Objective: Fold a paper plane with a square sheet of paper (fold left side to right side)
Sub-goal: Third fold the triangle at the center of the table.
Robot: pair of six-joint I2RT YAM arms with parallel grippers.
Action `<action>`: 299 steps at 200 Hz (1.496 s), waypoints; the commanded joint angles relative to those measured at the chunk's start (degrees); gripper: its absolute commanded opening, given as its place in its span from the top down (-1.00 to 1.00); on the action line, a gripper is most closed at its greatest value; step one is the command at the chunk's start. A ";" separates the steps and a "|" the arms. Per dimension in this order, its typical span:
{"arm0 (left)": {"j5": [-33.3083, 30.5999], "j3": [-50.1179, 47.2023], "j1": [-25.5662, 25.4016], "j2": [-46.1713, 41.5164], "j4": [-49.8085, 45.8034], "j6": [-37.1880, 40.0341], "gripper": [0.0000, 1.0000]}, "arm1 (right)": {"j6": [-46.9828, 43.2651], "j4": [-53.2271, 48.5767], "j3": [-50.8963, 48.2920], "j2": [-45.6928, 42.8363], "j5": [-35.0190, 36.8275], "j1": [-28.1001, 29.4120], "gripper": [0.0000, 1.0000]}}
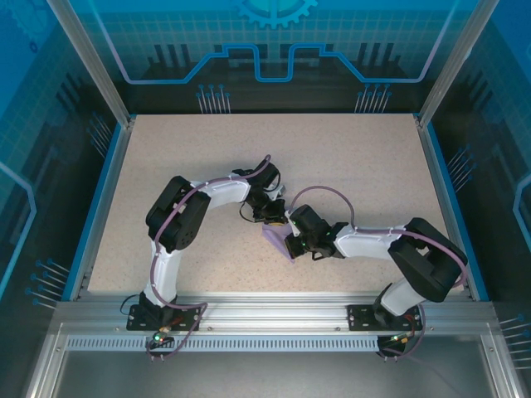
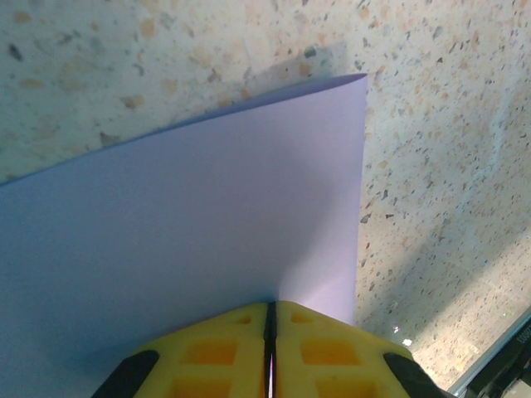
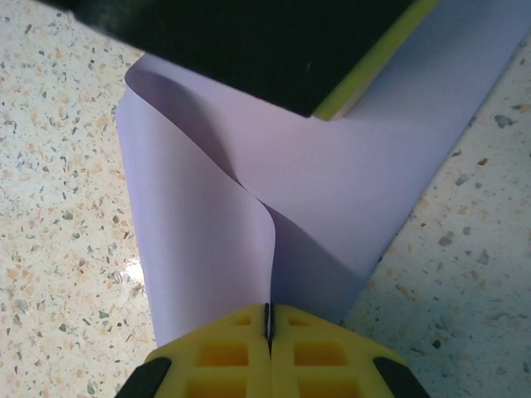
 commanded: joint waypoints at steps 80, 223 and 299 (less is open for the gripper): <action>-3.50 2.50 -0.80 1.67 -5.17 2.42 0.53 | 0.61 -5.66 -0.26 2.67 -1.24 0.27 1.00; -3.28 -1.26 7.45 -12.00 -5.26 4.22 0.53 | -0.56 -8.89 2.00 4.99 -3.06 1.15 1.00; 7.49 -22.87 5.44 -25.76 11.47 -3.12 0.66 | -0.63 -9.90 2.73 5.74 -3.00 1.26 1.00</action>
